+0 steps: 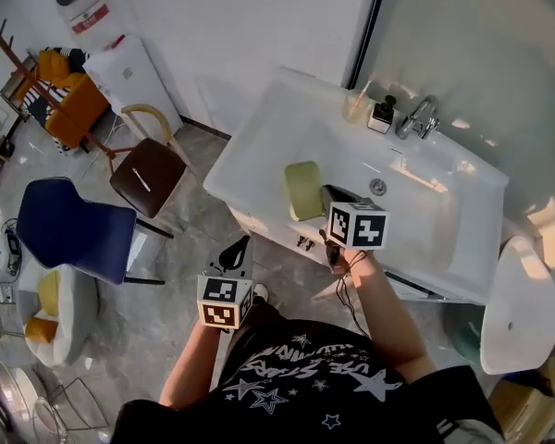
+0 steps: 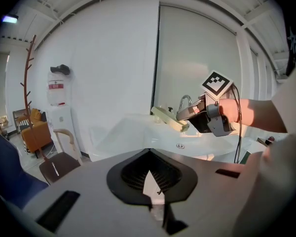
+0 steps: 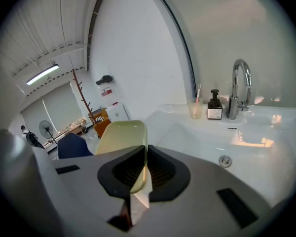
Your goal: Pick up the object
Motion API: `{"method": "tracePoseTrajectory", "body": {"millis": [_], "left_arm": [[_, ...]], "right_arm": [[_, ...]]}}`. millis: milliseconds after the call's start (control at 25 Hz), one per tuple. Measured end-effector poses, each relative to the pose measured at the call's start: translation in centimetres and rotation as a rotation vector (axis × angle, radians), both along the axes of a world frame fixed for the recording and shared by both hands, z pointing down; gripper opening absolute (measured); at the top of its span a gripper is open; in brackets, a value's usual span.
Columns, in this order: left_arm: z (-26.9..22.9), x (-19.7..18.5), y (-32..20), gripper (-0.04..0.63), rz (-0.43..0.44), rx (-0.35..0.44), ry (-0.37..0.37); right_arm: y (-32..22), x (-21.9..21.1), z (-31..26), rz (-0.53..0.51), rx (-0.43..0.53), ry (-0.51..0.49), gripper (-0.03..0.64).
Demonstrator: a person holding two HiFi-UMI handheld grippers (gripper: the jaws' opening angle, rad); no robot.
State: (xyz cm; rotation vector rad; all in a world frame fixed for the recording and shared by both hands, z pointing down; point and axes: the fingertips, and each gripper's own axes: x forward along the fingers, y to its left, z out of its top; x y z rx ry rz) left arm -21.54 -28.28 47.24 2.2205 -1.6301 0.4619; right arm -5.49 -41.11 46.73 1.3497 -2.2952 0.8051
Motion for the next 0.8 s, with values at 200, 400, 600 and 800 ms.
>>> {"method": "tracePoseTrajectory", "body": {"millis": [200, 400, 600, 800], "left_arm": [[0.1, 2.8, 3.3, 0.015, -0.024, 0.019, -0.008], [0.2, 6.5, 6.9, 0.015, -0.031, 0.024, -0.011], [0.6, 10.4, 11.1, 0.015, -0.034, 0.014, -0.023], [1.1, 13.7, 15.2, 0.015, -0.063, -0.004, -0.029]], "right_arm": [[3.5, 3.0, -0.5, -0.007, 0.023, -0.033, 0.029], [7.3, 6.5, 0.4, -0.038, 0.016, -0.024, 0.028], [11.2, 9.7, 1.3, -0.082, 0.002, -0.023, 0.028], [14.6, 12.7, 2.2, -0.117, -0.013, -0.024, 0.028]]}}
